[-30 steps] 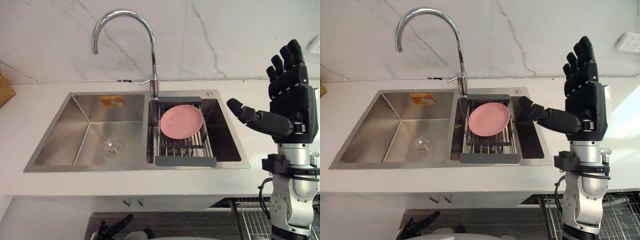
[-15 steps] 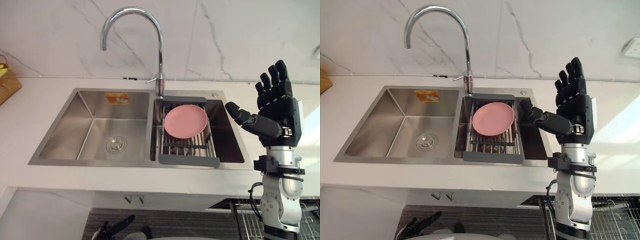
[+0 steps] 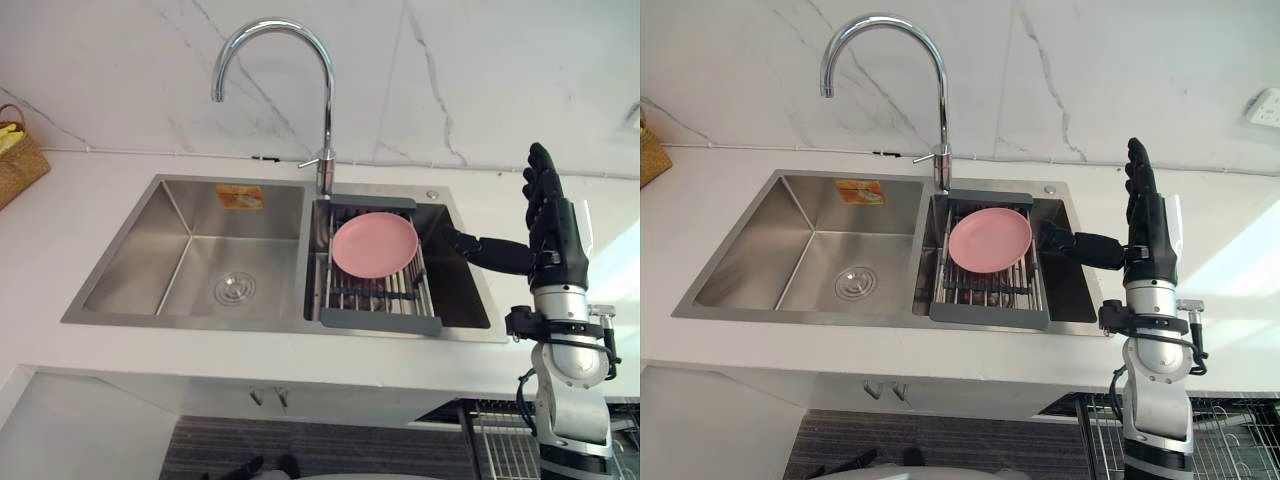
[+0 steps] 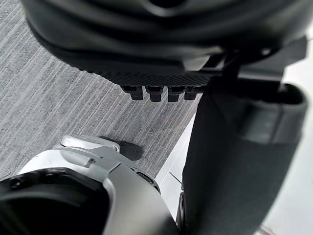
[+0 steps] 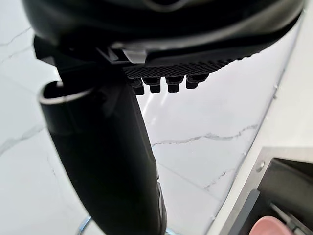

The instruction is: Walk over to the sink, pick up the cup, carry it to the dishwasher, place the cup inside the dishwasher, then close the dishwasher door

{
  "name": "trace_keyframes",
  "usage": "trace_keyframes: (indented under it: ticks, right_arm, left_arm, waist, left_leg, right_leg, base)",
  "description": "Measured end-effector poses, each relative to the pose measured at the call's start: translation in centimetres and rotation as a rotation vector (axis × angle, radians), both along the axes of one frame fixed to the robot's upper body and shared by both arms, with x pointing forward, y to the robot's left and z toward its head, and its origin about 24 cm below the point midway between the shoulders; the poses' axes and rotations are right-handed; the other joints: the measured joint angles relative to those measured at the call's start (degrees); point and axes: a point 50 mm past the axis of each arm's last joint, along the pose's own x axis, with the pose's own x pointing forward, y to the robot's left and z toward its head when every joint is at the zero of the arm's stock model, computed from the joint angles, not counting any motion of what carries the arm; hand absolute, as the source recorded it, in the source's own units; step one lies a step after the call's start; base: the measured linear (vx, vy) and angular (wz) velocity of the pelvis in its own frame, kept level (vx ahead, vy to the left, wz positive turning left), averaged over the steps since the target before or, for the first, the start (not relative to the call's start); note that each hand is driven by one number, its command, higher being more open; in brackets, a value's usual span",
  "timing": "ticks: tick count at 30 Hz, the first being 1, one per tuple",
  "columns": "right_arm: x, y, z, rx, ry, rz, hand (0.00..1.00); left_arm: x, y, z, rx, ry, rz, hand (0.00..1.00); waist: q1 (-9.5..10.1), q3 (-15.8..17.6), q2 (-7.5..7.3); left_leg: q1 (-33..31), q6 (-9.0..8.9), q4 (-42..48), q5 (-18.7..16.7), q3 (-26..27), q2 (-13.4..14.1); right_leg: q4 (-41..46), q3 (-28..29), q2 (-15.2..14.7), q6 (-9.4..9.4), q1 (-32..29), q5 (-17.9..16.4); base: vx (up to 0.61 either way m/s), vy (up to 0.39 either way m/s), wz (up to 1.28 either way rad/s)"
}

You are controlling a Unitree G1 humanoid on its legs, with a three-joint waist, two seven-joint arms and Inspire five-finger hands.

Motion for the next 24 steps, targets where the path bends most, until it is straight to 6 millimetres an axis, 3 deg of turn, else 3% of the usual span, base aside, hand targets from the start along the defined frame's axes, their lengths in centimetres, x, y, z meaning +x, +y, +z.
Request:
trace_keyframes:
  ticks: [4, 12, 18, 24]
  right_arm:
    - [0.1, 0.6, 1.3, -0.298, 0.052, 0.027, 1.0]
    - [1.3, 3.3, 0.8, -0.626, 0.21, 0.195, 1.0]
    - [2.4, 5.4, 0.2, -0.789, 0.248, 0.284, 1.0]
    - [3.8, 6.3, 0.4, -0.947, 0.259, 0.278, 1.0]
  left_arm:
    - [0.0, 0.0, 0.0, -0.004, 0.014, -0.008, 1.0]
    - [0.6, 0.1, 0.0, -0.016, 0.041, -0.052, 1.0]
    - [1.3, 0.2, 0.0, -0.017, 0.061, -0.102, 1.0]
    - [1.8, 0.2, 0.1, -0.023, 0.071, -0.123, 1.0]
  waist:
    - [-0.12, -0.01, 0.02]
    - [-0.16, -0.05, 0.11]
    - [0.27, -0.12, 0.2]
    - [0.64, -0.17, 0.27]
  left_leg:
    - [-0.17, -0.05, -0.01, 0.07, -0.15, 0.0]
    - [-0.53, 0.07, -0.01, 0.48, -0.99, -0.04]
    - [-0.54, 0.04, -0.02, 0.76, -1.22, 0.05]
    - [-0.92, 0.05, -0.02, 1.31, -1.63, 0.2]
  right_leg:
    - [-0.01, -0.12, 0.01, 0.04, 0.0, 0.04]
    - [-0.16, -0.95, 0.04, -0.01, -0.03, 0.07]
    - [-0.62, -0.99, 0.22, -0.33, 0.23, 0.29]
    - [-1.21, -1.33, 0.53, -0.73, 0.29, 0.78]
  base:
    - [0.0, 0.0, 0.0]
    - [0.0, 0.004, 0.06]
    - [0.0, 0.0, 0.0]
    - [-0.01, 0.001, 0.03]
